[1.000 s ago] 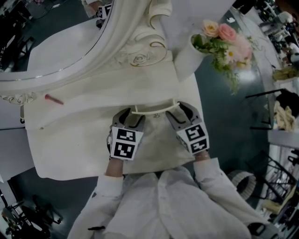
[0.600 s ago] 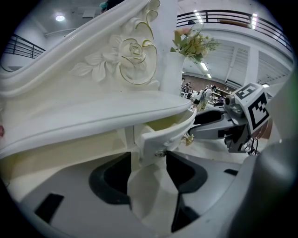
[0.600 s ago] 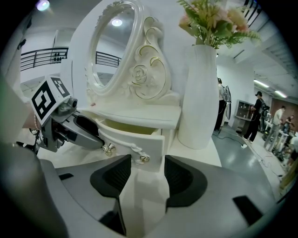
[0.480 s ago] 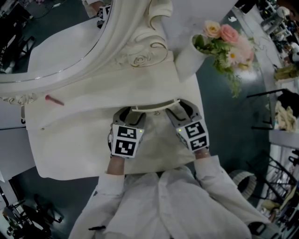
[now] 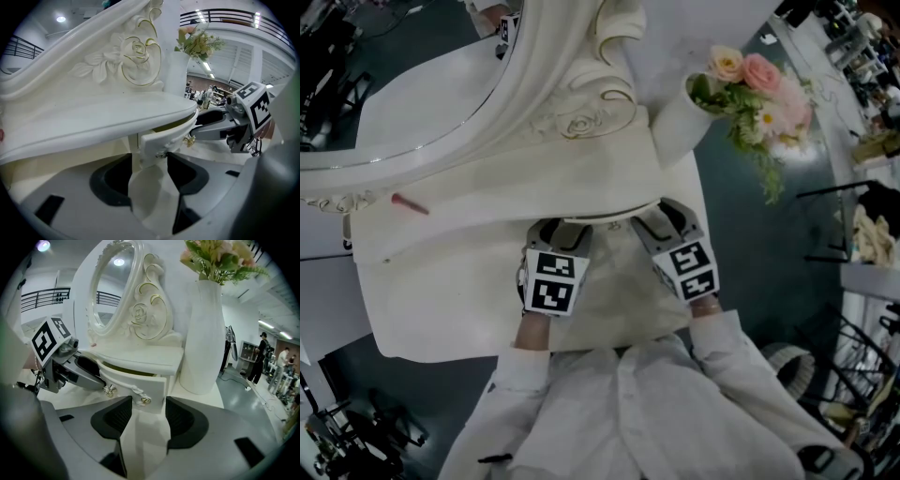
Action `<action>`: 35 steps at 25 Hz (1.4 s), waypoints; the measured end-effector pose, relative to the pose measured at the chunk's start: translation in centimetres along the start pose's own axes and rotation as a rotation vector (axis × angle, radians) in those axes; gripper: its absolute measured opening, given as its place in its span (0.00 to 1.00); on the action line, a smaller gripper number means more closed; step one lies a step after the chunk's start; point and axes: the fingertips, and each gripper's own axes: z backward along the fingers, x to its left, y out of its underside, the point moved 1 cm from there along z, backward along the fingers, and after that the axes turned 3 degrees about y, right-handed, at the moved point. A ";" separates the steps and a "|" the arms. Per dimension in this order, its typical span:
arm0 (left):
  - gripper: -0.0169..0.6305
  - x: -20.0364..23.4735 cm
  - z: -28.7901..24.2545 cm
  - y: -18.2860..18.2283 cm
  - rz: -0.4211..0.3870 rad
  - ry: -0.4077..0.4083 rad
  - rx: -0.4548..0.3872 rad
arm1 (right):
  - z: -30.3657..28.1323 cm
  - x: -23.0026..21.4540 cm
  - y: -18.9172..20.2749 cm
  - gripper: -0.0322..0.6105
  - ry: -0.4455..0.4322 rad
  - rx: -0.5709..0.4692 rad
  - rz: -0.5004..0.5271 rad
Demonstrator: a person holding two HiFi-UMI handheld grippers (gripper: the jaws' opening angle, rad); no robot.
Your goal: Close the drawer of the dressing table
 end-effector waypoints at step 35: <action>0.36 1.7 -0.5 -1.5 0.045 -0.074 -0.041 | -1.6 -1.5 -0.5 0.38 0.032 -0.011 -0.001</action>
